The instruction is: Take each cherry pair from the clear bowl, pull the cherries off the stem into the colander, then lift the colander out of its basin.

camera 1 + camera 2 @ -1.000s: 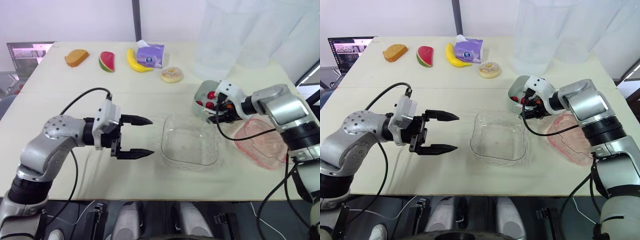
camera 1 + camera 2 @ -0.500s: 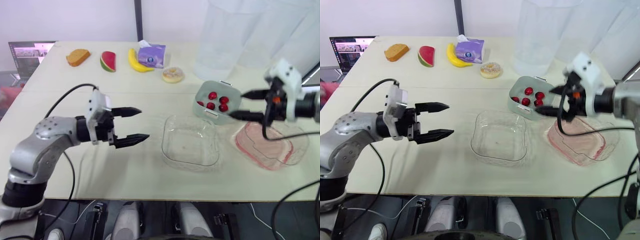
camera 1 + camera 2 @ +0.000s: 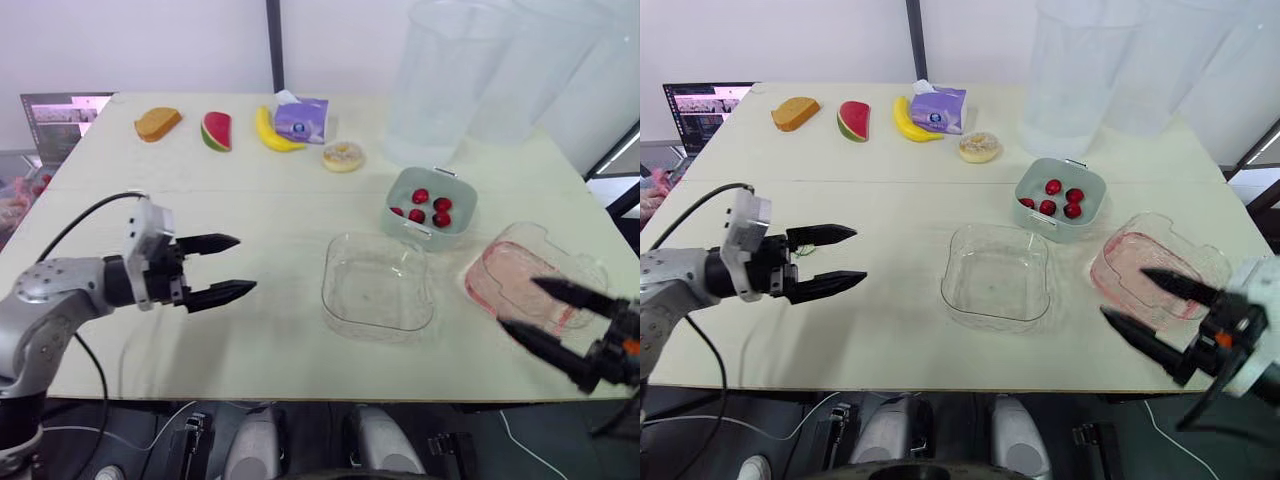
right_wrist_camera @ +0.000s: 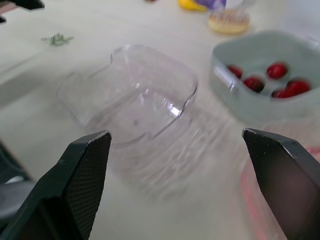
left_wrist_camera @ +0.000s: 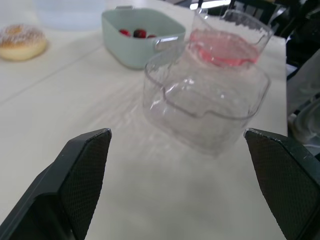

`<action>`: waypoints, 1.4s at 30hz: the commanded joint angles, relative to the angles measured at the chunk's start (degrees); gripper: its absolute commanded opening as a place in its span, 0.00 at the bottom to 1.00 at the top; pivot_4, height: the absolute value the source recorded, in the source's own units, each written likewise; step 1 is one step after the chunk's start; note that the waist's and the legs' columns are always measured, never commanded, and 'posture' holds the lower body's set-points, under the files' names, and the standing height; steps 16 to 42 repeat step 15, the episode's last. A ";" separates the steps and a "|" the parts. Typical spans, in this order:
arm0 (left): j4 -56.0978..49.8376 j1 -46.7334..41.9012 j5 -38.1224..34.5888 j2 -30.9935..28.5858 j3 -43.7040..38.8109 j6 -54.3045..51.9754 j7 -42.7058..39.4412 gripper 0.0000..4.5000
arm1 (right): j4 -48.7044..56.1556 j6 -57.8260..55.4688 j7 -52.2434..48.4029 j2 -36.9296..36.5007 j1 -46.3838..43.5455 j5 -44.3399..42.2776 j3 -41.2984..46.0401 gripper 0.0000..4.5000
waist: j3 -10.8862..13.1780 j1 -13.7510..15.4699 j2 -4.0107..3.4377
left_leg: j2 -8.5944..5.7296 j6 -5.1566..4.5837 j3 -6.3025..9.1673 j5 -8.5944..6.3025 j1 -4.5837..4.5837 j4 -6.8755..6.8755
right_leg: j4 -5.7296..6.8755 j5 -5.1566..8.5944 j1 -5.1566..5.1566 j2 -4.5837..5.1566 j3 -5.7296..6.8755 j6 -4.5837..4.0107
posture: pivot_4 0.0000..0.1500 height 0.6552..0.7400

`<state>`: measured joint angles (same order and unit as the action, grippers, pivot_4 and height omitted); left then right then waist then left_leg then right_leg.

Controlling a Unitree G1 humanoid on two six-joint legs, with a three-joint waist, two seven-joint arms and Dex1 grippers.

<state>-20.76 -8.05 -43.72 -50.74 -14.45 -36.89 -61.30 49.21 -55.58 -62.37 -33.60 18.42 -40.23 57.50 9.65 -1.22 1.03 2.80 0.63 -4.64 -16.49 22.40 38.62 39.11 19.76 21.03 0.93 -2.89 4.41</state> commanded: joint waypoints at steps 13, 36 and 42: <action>-0.88 0.75 4.59 0.13 1.37 4.92 -1.10 1.00 | -3.76 13.75 4.21 -4.95 9.43 -2.76 -4.13 0.99 | -0.03 0.19 0.05 | -0.02 0.00 0.00 0.00 -0.01 -0.19 | -0.05 0.01 0.05 0.09 0.00 -0.02 | 1.00 1.00; -0.98 0.47 4.82 0.17 1.39 5.15 -0.87 1.00 | -3.97 13.91 4.96 -5.58 9.45 -3.63 -4.23 0.99 | -0.03 0.21 0.05 | -0.02 0.00 -0.01 0.00 -0.01 -0.23 | -0.06 0.01 0.07 0.10 0.00 -0.02 | 1.00 1.00; -0.98 0.47 4.82 0.17 1.39 5.15 -0.87 1.00 | -3.97 13.91 4.96 -5.58 9.45 -3.63 -4.23 0.99 | -0.03 0.21 0.05 | -0.02 0.00 -0.01 0.00 -0.01 -0.23 | -0.06 0.01 0.07 0.10 0.00 -0.02 | 1.00 1.00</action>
